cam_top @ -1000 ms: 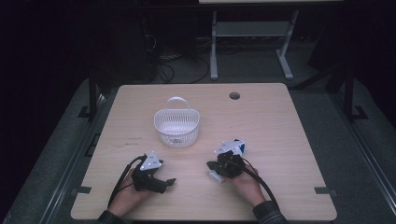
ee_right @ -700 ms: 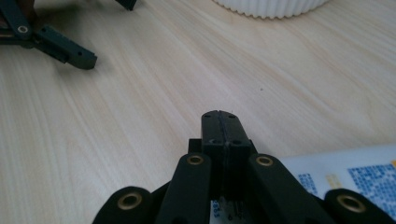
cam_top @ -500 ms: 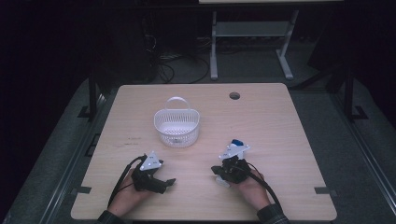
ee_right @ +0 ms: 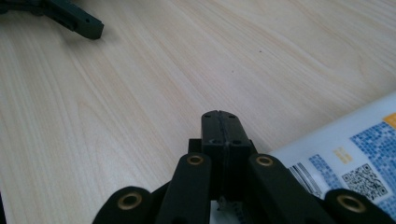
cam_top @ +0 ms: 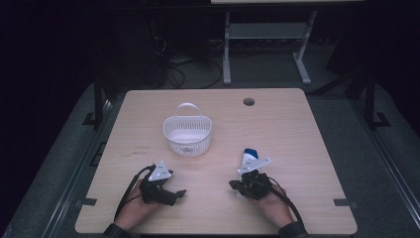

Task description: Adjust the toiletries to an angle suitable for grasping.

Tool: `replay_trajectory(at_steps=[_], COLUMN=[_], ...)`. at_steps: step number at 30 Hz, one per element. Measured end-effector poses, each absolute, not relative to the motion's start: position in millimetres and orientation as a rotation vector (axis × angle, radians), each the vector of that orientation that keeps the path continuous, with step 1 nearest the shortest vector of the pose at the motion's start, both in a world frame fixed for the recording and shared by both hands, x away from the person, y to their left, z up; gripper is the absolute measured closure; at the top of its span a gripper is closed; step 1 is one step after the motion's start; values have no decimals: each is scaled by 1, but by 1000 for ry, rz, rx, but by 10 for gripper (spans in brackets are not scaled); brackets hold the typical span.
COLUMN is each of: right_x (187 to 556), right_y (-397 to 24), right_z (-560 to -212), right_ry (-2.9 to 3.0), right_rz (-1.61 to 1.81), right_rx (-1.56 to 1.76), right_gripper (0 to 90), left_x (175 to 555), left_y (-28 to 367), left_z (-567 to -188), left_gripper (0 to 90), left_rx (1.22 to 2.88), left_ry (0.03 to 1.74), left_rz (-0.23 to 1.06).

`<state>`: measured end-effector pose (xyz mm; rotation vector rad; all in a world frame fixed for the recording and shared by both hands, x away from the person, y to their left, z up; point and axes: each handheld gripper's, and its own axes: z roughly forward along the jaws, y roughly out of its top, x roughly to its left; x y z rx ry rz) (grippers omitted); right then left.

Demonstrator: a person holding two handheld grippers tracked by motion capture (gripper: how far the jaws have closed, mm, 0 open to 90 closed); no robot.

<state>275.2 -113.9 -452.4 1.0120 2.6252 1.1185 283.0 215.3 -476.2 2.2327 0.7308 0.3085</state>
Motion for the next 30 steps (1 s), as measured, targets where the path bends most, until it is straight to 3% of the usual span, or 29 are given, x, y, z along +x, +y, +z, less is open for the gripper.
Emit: replay_trajectory(at_steps=[30], right_x=[254], right_y=[-174], right_z=[-453], right_ry=[2580], right_rz=[1049], right_rx=[1139], right_gripper=[896], left_x=[284], left_y=[216], left_z=[-476], left_gripper=[129], left_rx=[2245], left_ry=[719], left_rz=[313])
